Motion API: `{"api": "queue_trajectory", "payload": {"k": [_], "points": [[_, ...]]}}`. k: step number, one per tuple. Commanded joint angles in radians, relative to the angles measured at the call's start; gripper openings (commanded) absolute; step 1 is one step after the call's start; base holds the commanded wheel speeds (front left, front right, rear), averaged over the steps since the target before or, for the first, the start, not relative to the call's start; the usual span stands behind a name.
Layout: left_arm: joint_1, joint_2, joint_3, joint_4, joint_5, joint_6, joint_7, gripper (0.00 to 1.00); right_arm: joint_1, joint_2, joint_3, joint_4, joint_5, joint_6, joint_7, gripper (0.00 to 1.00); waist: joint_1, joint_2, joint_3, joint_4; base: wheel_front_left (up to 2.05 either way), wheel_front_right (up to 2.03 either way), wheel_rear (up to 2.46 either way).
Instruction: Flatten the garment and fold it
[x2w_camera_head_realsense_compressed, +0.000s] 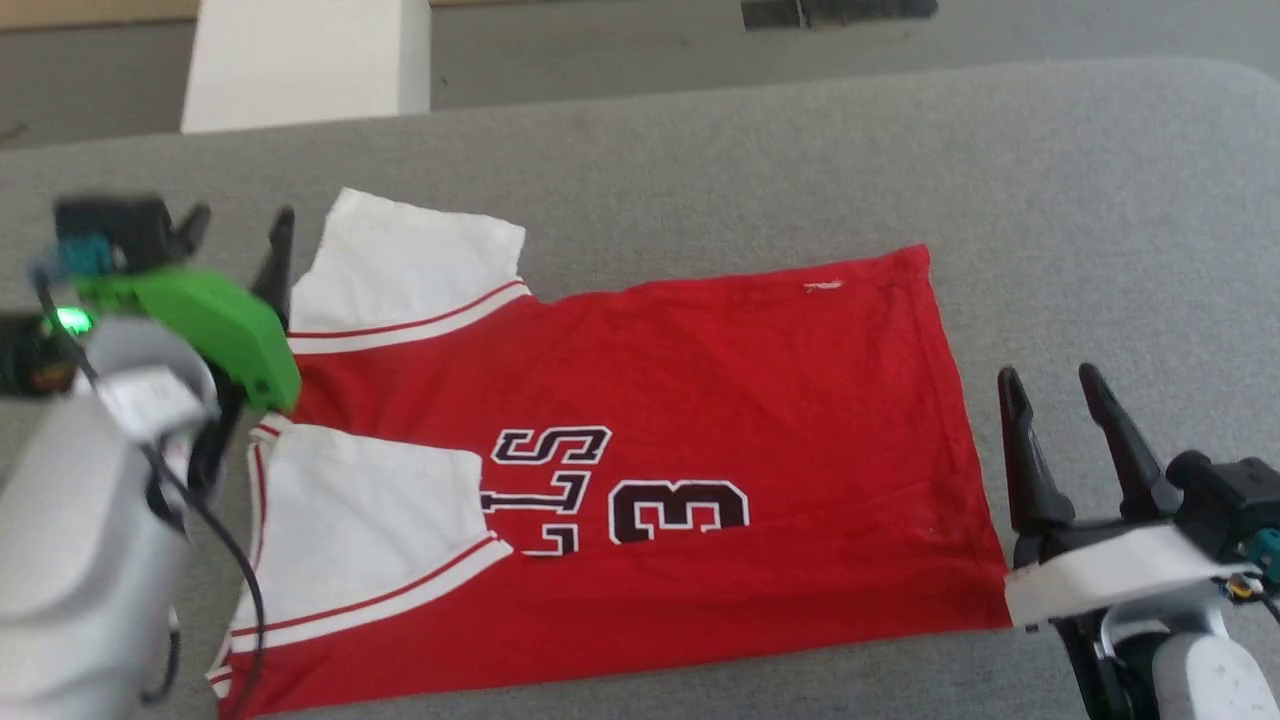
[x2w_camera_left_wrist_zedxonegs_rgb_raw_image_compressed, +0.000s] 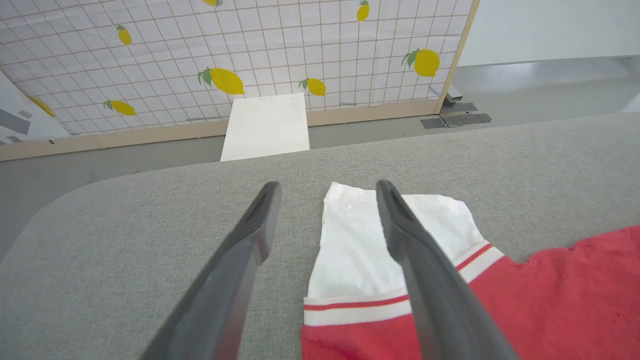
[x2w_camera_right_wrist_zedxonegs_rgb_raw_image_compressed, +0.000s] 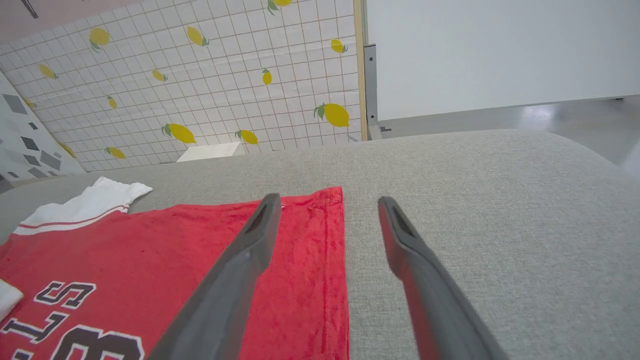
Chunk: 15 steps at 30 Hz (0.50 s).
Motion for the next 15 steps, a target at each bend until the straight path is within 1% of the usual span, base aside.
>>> {"api": "queue_trajectory", "payload": {"k": [1,4,6,8,13,15], "points": [[-0.062,0.009,0.000,0.025,-0.020,-0.014,0.038,1.00,-0.027,-0.001,0.006,-0.008,0.000,-0.002,-0.012,1.00,0.0000,-0.0001,0.076,-0.049,0.00,0.00,0.00],[-0.170,0.013,-0.005,0.075,-0.048,-0.031,0.150,1.00,-0.052,-0.001,0.023,-0.009,0.001,-0.002,-0.011,1.00,0.0000,-0.0001,0.119,-0.074,0.00,0.00,0.00],[-0.236,0.020,-0.006,0.105,-0.061,-0.029,0.227,1.00,-0.070,-0.001,0.039,-0.010,0.005,-0.002,-0.012,1.00,0.0000,-0.0001,0.146,-0.093,0.00,0.00,0.00],[-0.292,0.032,-0.006,0.137,-0.068,-0.008,0.316,1.00,-0.090,-0.001,0.057,-0.008,0.010,-0.002,-0.016,1.00,0.0000,-0.0001,0.172,-0.113,0.00,0.00,0.00],[-0.375,0.055,0.001,0.170,-0.087,0.032,0.463,1.00,-0.119,-0.001,0.088,-0.003,0.033,-0.002,-0.019,1.00,0.0000,-0.0001,0.222,-0.152,0.00,0.00,0.00],[-0.391,0.066,-0.001,0.182,-0.090,0.056,0.529,1.00,-0.126,-0.001,0.095,0.001,0.039,-0.002,-0.025,1.00,0.0000,-0.0001,0.236,-0.164,0.00,0.00,0.00]]}}
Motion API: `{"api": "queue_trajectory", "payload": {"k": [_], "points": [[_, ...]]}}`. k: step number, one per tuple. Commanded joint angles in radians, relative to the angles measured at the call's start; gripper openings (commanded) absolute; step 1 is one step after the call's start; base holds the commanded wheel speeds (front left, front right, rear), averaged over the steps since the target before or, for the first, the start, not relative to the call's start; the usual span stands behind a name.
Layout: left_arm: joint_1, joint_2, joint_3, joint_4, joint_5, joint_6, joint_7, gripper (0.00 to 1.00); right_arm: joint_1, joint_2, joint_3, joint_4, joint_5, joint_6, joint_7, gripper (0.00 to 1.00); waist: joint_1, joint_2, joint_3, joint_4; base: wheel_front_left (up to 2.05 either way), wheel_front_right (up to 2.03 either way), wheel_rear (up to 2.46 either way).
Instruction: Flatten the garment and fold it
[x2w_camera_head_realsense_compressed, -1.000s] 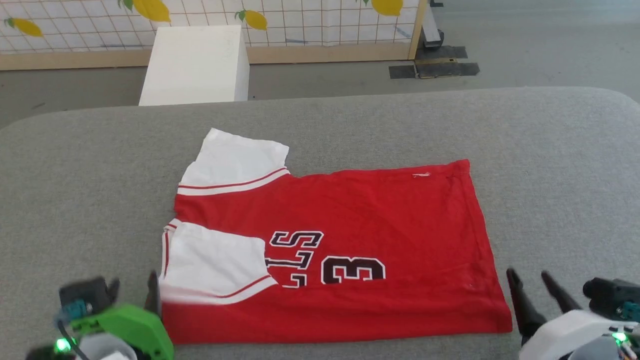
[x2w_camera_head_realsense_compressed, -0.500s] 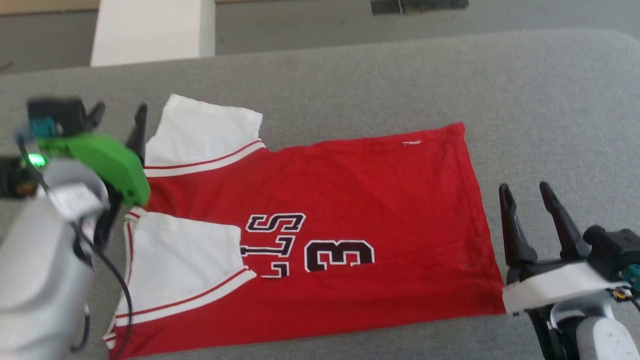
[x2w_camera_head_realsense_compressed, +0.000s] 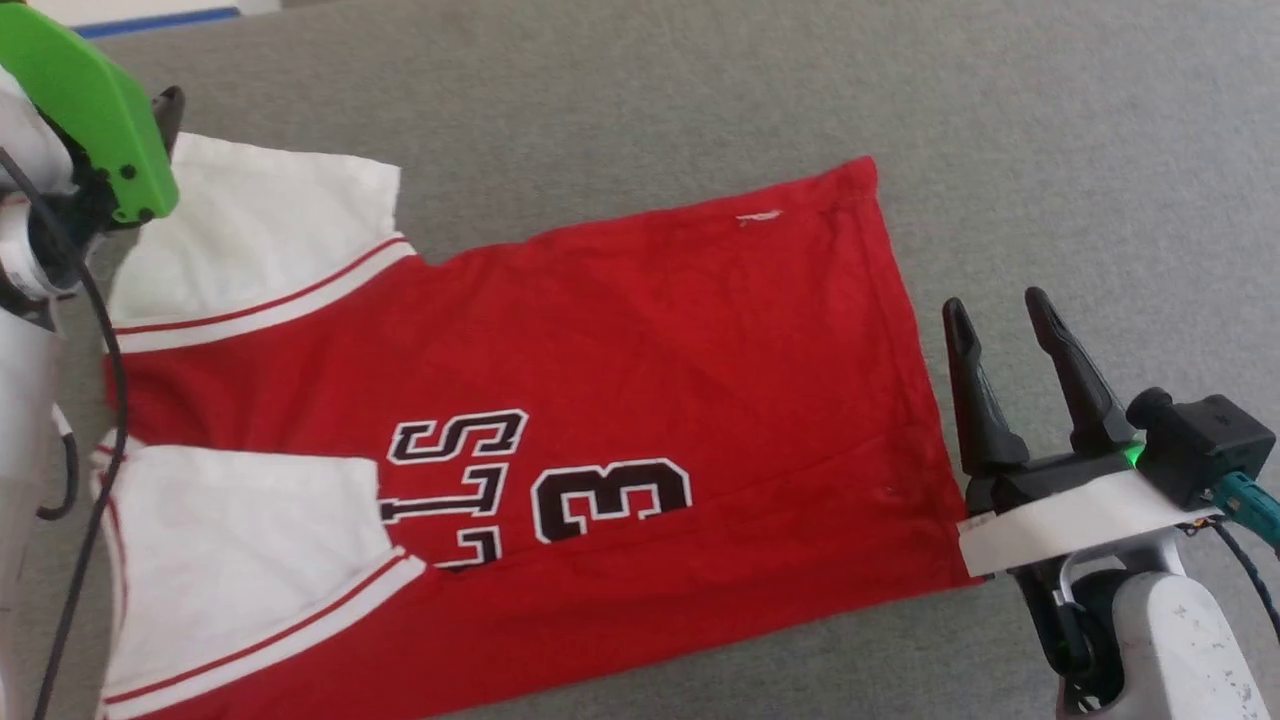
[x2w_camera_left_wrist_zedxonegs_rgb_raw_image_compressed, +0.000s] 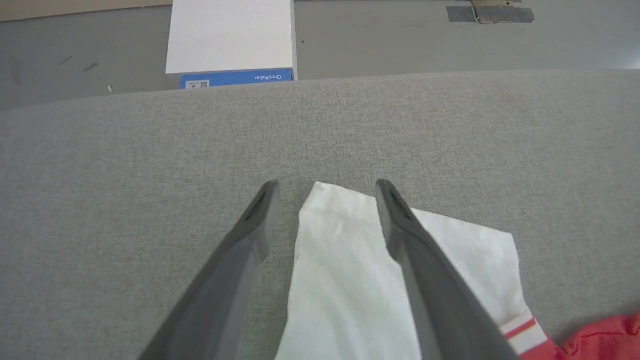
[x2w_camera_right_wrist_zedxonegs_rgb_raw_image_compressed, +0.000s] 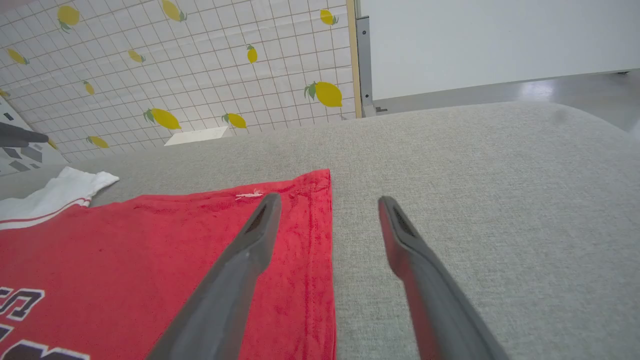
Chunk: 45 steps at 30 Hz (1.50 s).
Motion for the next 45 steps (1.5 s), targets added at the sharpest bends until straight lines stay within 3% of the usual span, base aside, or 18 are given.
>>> {"api": "queue_trajectory", "payload": {"k": [1,6,12,13,14,16,21,23,29,33,37,42,43,45], "points": [[-0.015,0.018,-0.006,0.005,-0.002,0.023,0.042,1.00,-0.018,0.000,0.007,0.004,0.009,-0.002,-0.011,1.00,-0.0001,0.0000,0.058,-0.058,0.00,0.00,0.00],[-0.008,0.060,-0.022,-0.008,0.012,0.076,0.162,1.00,-0.027,0.000,0.022,0.015,0.020,-0.002,-0.023,1.00,-0.0001,0.0000,0.079,-0.080,0.00,0.00,0.00],[0.042,0.095,-0.023,-0.034,0.013,0.125,0.234,1.00,-0.032,0.000,0.029,0.026,0.023,-0.002,-0.030,1.00,-0.0001,0.0000,0.086,-0.090,0.00,0.00,0.00],[0.050,0.103,-0.024,-0.040,0.013,0.127,0.244,0.88,-0.033,0.000,0.030,0.027,0.022,-0.002,-0.029,1.00,-0.0001,0.0000,0.085,-0.090,0.00,0.00,0.00],[0.056,0.107,-0.023,-0.046,0.011,0.129,0.247,0.48,-0.034,0.000,0.030,0.027,0.019,-0.002,-0.027,1.00,-0.0001,0.0000,0.085,-0.089,0.00,0.00,0.00],[0.068,0.111,-0.023,-0.063,0.008,0.129,0.247,0.00,-0.040,0.000,0.029,0.026,0.011,-0.002,-0.022,1.00,-0.0001,0.0000,0.082,-0.084,0.00,0.00,0.00],[0.088,0.106,-0.016,-0.097,-0.004,0.126,0.221,0.00,-0.102,0.000,0.044,0.013,-0.010,-0.002,-0.006,1.00,-0.0001,0.0000,0.077,-0.068,0.00,0.00,0.00],[0.092,0.100,-0.016,-0.110,-0.006,0.120,0.199,0.00,-0.227,0.000,0.057,0.022,-0.041,-0.002,0.046,1.00,-0.0001,0.0000,0.075,-0.058,0.00,0.00,0.00],[0.064,0.082,-0.026,-0.128,-0.002,0.104,0.162,0.00,-0.507,0.000,0.066,0.202,-0.036,-0.002,0.383,1.00,-0.0001,0.0000,0.095,-0.033,0.00,0.00,0.00],[0.043,0.056,-0.020,-0.130,-0.020,0.093,0.138,0.00,-0.611,0.000,0.052,0.320,-0.038,-0.002,0.634,1.00,-0.0001,0.0000,0.108,-0.013,0.00,0.00,0.00],[0.030,0.045,-0.028,-0.123,-0.020,0.083,0.128,0.00,-0.675,-0.001,0.064,0.389,-0.042,-0.002,0.816,1.00,-0.0001,0.0000,0.121,0.001,0.00,0.00,0.00],[0.017,0.037,-0.031,-0.115,-0.024,0.073,0.114,0.00,-0.719,-0.001,0.054,0.437,-0.066,-0.002,0.963,1.00,-0.0001,0.0000,0.135,0.010,0.00,0.00,0.00],[0.012,0.032,-0.032,-0.112,-0.027,0.065,0.099,0.00,-0.733,0.000,0.043,0.451,-0.085,-0.002,1.033,0.42,-0.0001,0.0000,0.138,0.013,0.00,0.00,0.00],[0.011,0.026,-0.029,-0.107,-0.031,0.060,0.082,0.00,-0.733,0.000,0.037,0.450,-0.091,-0.002,1.057,0.07,-0.0001,0.0000,0.136,0.016,0.00,0.00,0.00]]}}
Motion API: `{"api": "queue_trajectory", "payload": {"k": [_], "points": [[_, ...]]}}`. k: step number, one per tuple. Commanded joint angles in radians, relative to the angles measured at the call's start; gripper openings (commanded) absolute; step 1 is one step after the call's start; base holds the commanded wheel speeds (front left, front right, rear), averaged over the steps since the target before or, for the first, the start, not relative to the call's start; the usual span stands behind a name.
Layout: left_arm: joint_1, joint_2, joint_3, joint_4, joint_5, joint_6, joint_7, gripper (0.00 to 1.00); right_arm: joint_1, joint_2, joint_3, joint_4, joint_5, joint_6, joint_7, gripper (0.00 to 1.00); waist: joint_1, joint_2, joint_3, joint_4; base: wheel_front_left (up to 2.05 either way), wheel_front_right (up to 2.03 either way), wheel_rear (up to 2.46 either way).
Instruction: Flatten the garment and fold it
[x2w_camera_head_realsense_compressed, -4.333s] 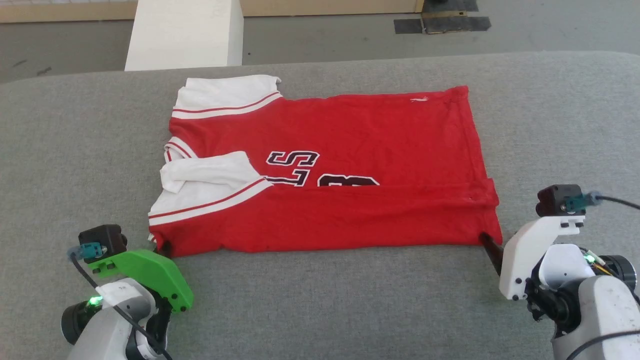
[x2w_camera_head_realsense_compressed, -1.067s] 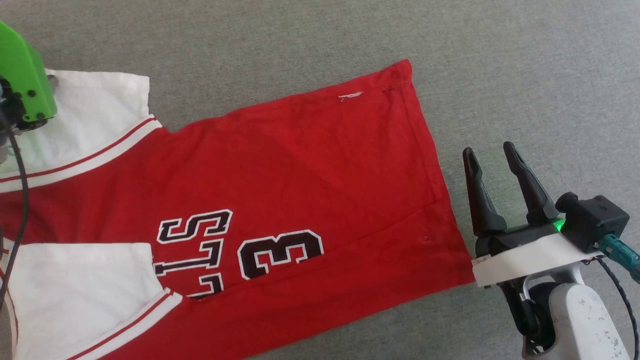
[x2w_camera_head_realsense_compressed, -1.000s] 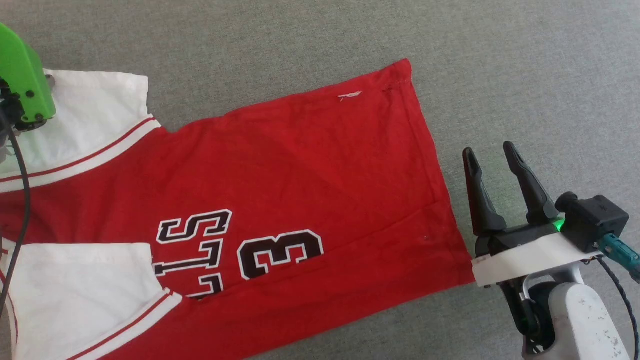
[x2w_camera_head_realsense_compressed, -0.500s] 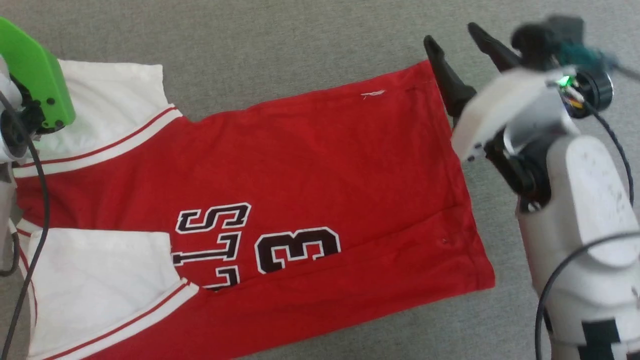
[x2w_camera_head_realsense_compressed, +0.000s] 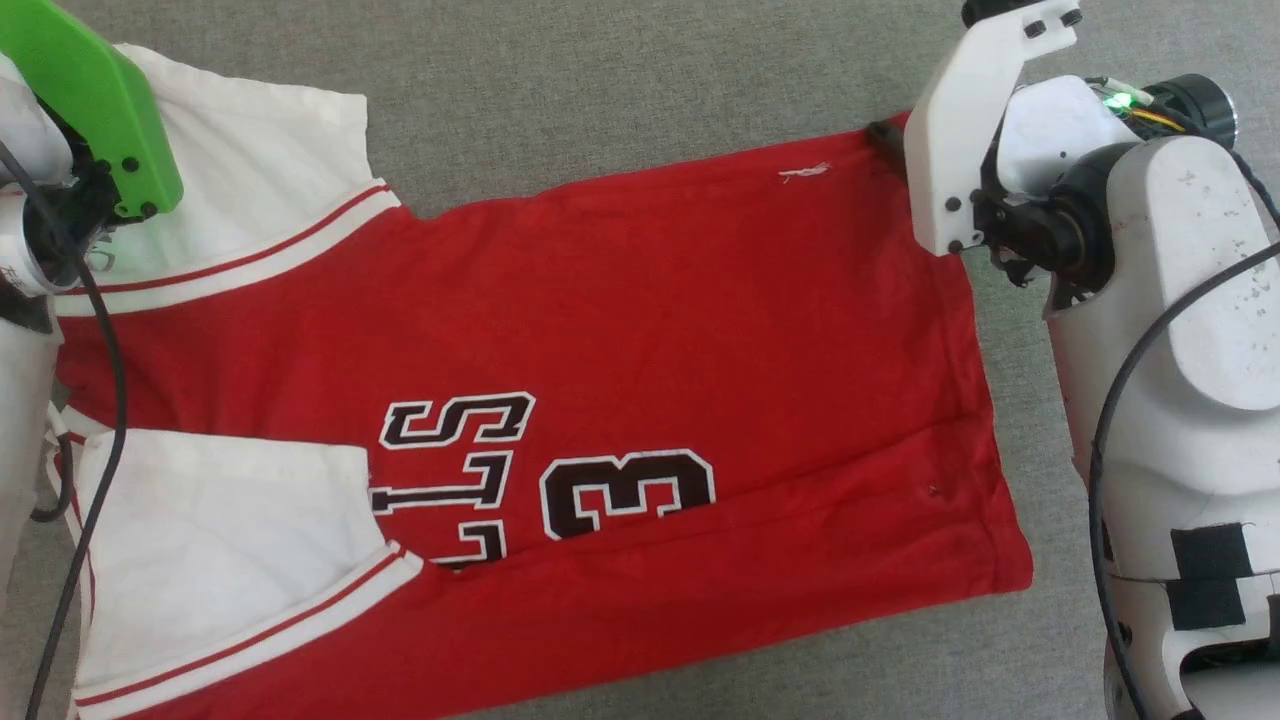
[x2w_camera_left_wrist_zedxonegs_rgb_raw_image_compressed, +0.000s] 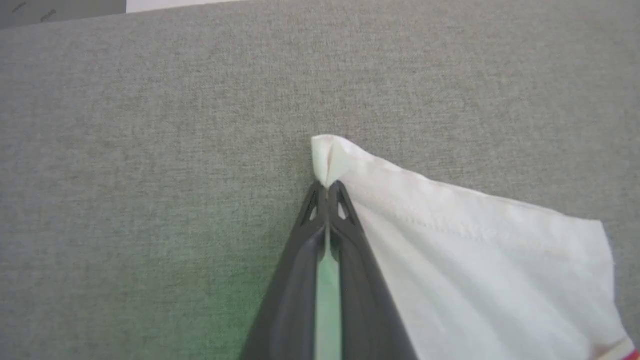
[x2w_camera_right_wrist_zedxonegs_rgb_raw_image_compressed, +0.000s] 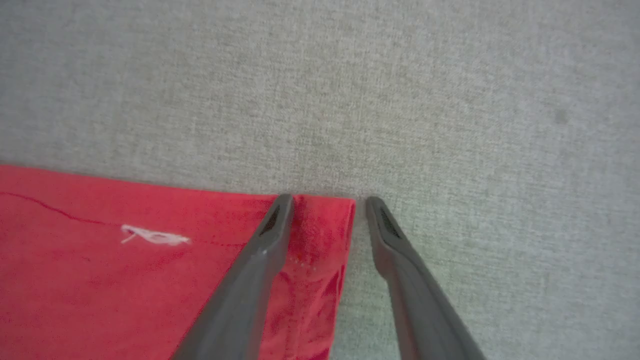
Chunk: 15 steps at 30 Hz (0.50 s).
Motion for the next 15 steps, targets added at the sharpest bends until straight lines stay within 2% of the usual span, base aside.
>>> {"api": "queue_trajectory", "payload": {"k": [1,5,10,15], "points": [[-0.003,-0.010,-0.001,0.015,-0.005,-0.007,-0.015,0.00,0.020,-0.002,-0.002,0.015,-0.009,-0.002,0.013,0.00,0.0000,0.0000,-0.005,0.003,0.00,0.00,0.00],[0.020,-0.011,0.010,0.012,-0.008,-0.045,-0.107,0.00,0.055,-0.007,0.015,-0.034,-0.001,-0.002,-0.070,0.00,0.0000,0.0000,-0.036,0.012,0.00,0.00,0.00],[0.109,-0.009,0.033,-0.011,-0.002,-0.103,-0.309,0.00,0.162,-0.044,0.030,-0.117,0.034,-0.002,-0.293,0.00,0.0000,0.0000,-0.113,0.035,0.00,0.00,0.00],[0.245,-0.019,0.066,-0.056,-0.020,-0.120,-0.462,0.00,0.301,-0.092,0.043,-0.188,0.064,-0.002,-0.489,0.00,0.0000,0.0000,-0.199,0.060,0.00,0.00,0.00]]}}
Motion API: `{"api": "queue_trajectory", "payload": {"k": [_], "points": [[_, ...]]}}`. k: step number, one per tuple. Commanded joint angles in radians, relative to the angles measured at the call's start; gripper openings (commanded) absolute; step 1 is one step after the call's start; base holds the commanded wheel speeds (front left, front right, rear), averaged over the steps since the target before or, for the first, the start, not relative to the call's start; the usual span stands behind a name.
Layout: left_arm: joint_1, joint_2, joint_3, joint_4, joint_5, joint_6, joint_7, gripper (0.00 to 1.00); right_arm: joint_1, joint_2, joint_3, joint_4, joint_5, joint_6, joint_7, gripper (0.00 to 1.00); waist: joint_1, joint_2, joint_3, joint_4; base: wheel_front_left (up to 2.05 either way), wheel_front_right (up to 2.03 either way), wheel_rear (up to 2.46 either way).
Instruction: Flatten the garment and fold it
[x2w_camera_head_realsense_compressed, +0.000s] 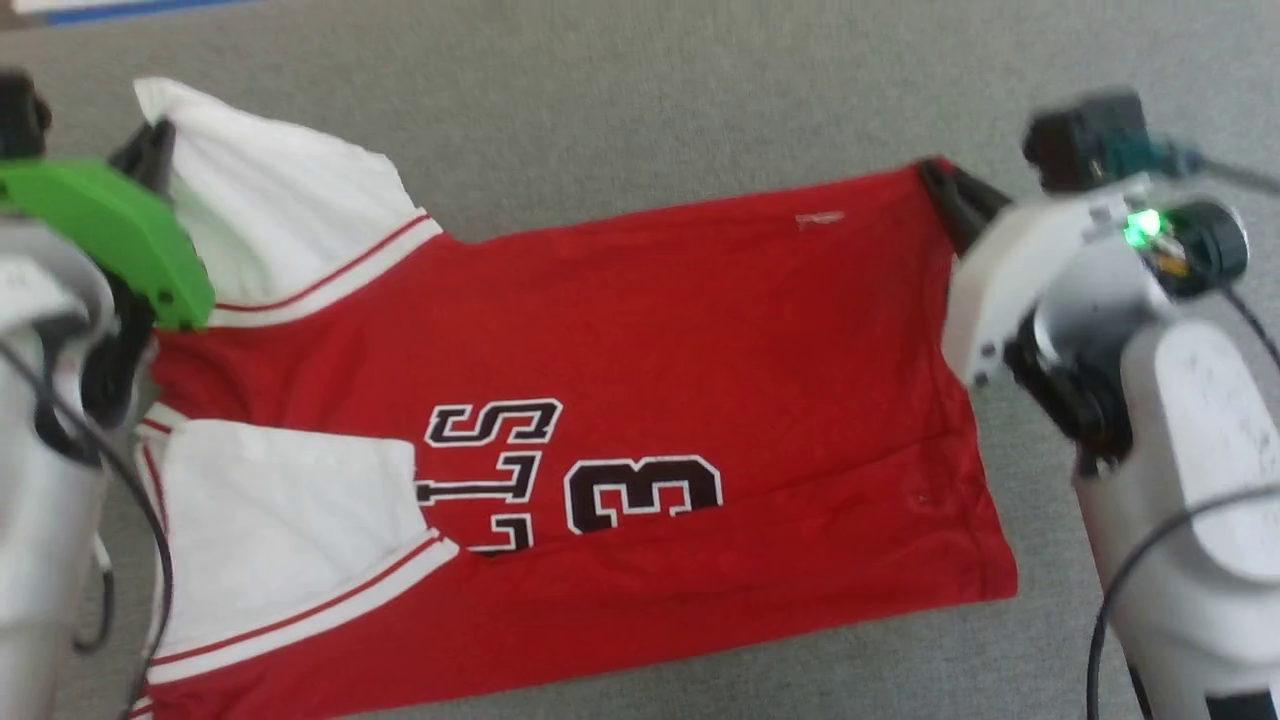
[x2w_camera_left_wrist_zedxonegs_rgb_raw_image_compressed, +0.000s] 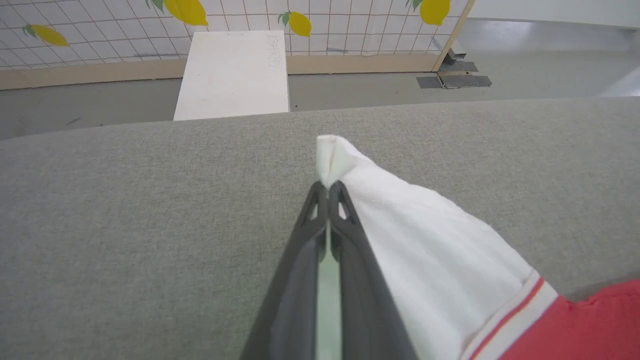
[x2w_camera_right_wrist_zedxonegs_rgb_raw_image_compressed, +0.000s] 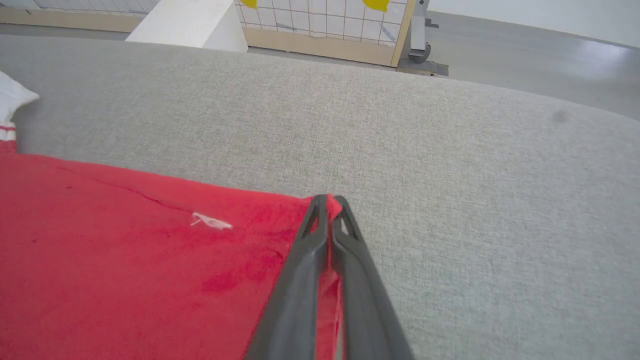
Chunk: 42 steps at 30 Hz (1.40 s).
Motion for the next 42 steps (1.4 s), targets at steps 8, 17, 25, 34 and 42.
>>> {"api": "queue_trajectory", "payload": {"k": [8,17,25,34,42], "points": [[0.327,-0.026,0.048,-0.146,-0.066,0.023,-0.129,0.00,0.246,-0.034,-0.024,-0.070,0.028,-0.002,-0.141,0.00,0.0000,0.0000,-0.213,0.070,0.00,0.00,0.00],[0.629,-0.070,0.063,-0.260,-0.142,0.079,-0.147,0.00,0.420,-0.043,-0.051,-0.075,0.031,-0.002,-0.107,0.00,0.0000,0.0000,-0.303,0.107,0.00,0.00,0.00],[0.809,-0.127,0.040,-0.248,-0.205,0.092,-0.142,0.00,0.469,-0.081,-0.026,-0.024,0.000,-0.002,0.028,0.00,0.0000,0.0000,-0.328,0.125,0.00,0.00,0.00],[0.797,-0.163,-0.019,-0.136,-0.202,0.037,-0.153,0.00,0.471,-0.081,-0.001,0.034,-0.019,-0.002,0.151,0.00,0.0000,0.0000,-0.330,0.149,0.00,0.00,0.00],[0.754,-0.201,-0.048,-0.072,-0.174,0.015,-0.208,1.00,0.503,-0.038,-0.057,0.039,-0.007,-0.002,0.156,1.00,0.0000,0.0000,-0.357,0.156,0.00,0.00,0.00]]}}
